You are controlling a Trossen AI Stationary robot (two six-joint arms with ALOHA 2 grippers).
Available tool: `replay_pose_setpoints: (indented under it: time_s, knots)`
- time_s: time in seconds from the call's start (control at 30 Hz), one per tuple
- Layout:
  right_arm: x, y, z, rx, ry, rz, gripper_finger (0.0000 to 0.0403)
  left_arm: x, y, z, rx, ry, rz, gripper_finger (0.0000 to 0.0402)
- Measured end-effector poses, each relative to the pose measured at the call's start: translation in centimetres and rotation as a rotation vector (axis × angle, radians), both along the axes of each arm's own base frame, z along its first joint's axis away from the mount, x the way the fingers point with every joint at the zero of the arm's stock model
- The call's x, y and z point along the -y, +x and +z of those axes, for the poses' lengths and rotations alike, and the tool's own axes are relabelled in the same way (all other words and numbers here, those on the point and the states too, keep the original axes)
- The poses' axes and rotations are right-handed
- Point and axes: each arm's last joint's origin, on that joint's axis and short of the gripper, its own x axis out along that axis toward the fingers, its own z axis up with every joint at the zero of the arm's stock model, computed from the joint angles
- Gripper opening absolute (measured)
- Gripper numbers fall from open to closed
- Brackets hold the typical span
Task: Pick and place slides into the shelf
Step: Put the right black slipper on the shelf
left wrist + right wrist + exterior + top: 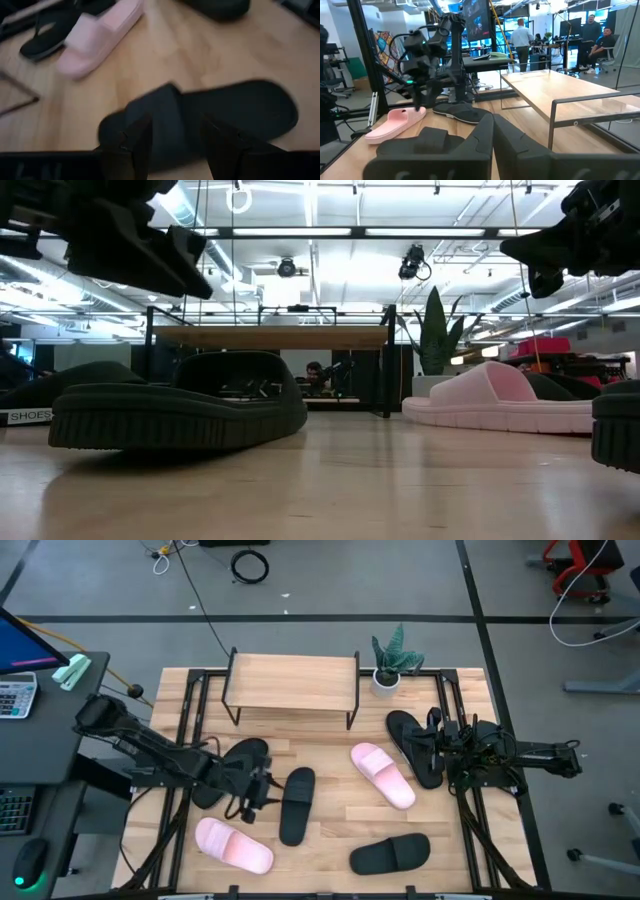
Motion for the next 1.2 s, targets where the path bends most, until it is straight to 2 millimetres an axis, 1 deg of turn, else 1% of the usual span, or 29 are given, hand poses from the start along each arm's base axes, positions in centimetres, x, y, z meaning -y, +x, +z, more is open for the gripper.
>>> replay_pose_setpoints:
  time_s: [0.1,0.17,0.37,0.5,0.73,0.93,1.03,1.2]
  knots:
    - [0.0,0.0,0.0,0.000,0.000,0.000,0.0014,1.0,1.0,-0.7,0.054,0.015,-0.043,0.0164]
    - [0.0,0.0,0.0,0.000,0.000,0.000,0.0014,1.4,1.5,-1.4,0.065,0.029,-0.049,0.0169]
    - [0.0,0.0,0.0,0.000,0.000,0.000,0.0014,1.3,2.8,-4.1,0.051,0.132,0.090,0.0189]
    - [0.0,0.0,0.0,0.000,0.000,0.000,0.0014,1.4,3.5,-5.1,0.073,0.127,0.107,0.0196]
    - [0.0,0.0,0.0,0.000,0.000,0.000,0.0014,1.5,3.7,-5.4,0.084,0.107,0.117,0.0191]
    - [0.0,0.0,0.0,0.000,0.000,0.000,0.0014,1.1,3.7,-5.7,0.056,0.066,0.181,0.0181]
    - [0.0,0.0,0.0,0.000,0.000,0.000,0.0014,1.1,3.7,-5.7,0.053,0.013,0.215,0.0177]
    - [0.0,0.0,0.0,0.000,0.000,0.000,0.0014,1.5,3.4,-5.8,0.046,-0.022,0.220,0.0172]
